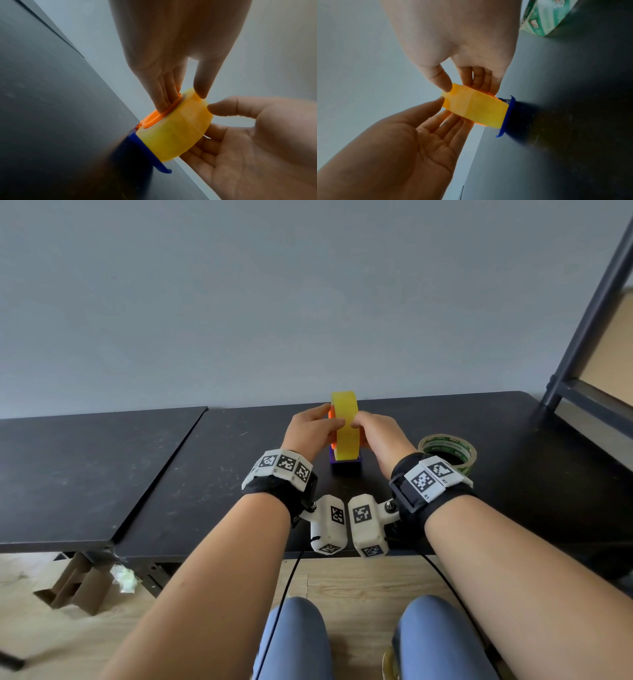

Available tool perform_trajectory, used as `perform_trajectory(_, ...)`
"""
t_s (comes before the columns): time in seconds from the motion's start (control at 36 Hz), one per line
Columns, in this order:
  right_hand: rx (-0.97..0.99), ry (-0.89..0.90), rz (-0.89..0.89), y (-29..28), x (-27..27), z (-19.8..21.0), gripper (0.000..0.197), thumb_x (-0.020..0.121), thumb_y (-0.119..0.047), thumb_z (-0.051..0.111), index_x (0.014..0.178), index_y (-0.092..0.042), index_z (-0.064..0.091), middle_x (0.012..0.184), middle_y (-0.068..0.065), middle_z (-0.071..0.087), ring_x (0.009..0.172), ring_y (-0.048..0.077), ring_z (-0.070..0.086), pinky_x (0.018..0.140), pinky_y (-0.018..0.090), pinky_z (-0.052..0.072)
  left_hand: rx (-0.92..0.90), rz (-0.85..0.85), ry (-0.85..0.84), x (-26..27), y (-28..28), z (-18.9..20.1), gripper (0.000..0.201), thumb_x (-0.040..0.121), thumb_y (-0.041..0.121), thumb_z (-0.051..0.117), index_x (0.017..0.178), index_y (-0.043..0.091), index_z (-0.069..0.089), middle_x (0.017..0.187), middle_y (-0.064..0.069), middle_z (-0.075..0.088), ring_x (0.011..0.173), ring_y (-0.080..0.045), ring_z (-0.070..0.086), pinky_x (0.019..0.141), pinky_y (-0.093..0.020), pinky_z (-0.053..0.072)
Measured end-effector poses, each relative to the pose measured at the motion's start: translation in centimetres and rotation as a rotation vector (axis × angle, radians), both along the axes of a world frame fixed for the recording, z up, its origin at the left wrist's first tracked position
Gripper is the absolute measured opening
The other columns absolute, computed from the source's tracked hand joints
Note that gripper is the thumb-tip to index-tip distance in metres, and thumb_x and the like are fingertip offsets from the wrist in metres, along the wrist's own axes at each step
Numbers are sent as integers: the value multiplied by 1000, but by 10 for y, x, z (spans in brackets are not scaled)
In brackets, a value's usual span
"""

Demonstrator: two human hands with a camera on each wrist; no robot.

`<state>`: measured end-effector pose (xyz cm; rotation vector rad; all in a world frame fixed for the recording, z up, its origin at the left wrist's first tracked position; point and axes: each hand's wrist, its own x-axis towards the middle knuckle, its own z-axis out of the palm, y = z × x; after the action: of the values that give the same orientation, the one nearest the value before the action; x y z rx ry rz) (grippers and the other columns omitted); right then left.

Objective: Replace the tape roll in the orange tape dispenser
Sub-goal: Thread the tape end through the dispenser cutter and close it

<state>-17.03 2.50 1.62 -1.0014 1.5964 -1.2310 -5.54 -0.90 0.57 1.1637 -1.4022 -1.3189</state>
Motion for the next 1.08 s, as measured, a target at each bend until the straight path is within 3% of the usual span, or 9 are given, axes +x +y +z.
perform_trajectory(0.17, 16, 83, 1, -3, -1, -2, 9, 86, -6, 51, 85, -2, 59, 104, 24, 63, 105, 37, 61, 101, 48, 44, -33, 16, 19, -1, 1, 1, 40, 88, 7, 64, 129, 6, 62, 108, -15, 73, 99, -29, 71, 96, -44, 55)
perform_trajectory(0.31, -35, 112, 43, 1, -3, -6, 31, 84, -5, 50, 109, 8, 63, 95, 18, 61, 90, 27, 59, 77, 34, 45, -89, 35, -27, -2, -1, 0, 16, 87, 19, 65, 74, 23, 73, 89, -16, 71, 84, -27, 67, 91, -52, 56)
perform_trajectory(0.44, -64, 114, 97, 5, -4, -7, 30, 82, -4, 51, 107, 2, 68, 104, 19, 70, 91, 26, 66, 79, 32, 51, -103, 108, -97, -4, -6, -2, 24, 76, 40, 64, 62, 25, 75, 89, -22, 74, 89, -40, 72, 87, -54, 57)
perform_trajectory(0.53, -67, 115, 95, 6, -3, -7, 30, 82, -6, 52, 105, 0, 69, 109, 21, 69, 102, 31, 65, 87, 38, 52, -99, 113, -101, -4, -4, 0, 23, 83, 38, 64, 66, 29, 77, 92, -18, 75, 92, -37, 73, 87, -50, 58)
perform_trajectory(0.67, -77, 97, 94, 6, -2, -10, 28, 84, -10, 54, 106, -4, 70, 113, 20, 68, 104, 29, 64, 74, 28, 49, -47, 89, -50, 0, 0, 3, 30, 92, 27, 61, 117, 14, 70, 99, -7, 73, 93, -21, 71, 87, -36, 58)
perform_trajectory(0.75, -78, 80, 87, 5, -1, -11, 29, 84, -11, 55, 108, -4, 69, 116, 21, 66, 108, 31, 63, 87, 37, 51, 2, 31, 2, 3, -1, 3, 17, 92, 10, 58, 97, 20, 71, 94, -8, 70, 84, -19, 68, 75, -26, 58)
perform_trajectory(0.86, -76, 78, 91, 4, -2, -12, 28, 86, -13, 54, 110, -5, 67, 119, 19, 65, 110, 30, 62, 94, 39, 49, 4, 9, 11, 4, -2, 2, 31, 91, 3, 55, 72, 25, 66, 83, -6, 68, 80, -21, 66, 73, -24, 58)
perform_trajectory(1.0, -94, 76, 102, 4, -3, -14, 25, 89, -15, 53, 110, -12, 66, 120, 17, 65, 102, 25, 62, 75, 25, 47, 10, 10, 41, 4, -4, 1, 29, 91, 3, 56, 75, 25, 67, 81, -4, 68, 74, -16, 66, 69, -21, 58)
perform_trajectory(1.08, -107, 73, 95, 4, -3, -15, 28, 91, -16, 52, 114, -10, 66, 120, 15, 65, 101, 25, 62, 66, 20, 43, 31, 25, 60, 4, -3, 2, 19, 91, 4, 58, 101, 13, 72, 88, -7, 70, 77, -17, 67, 70, -21, 59)
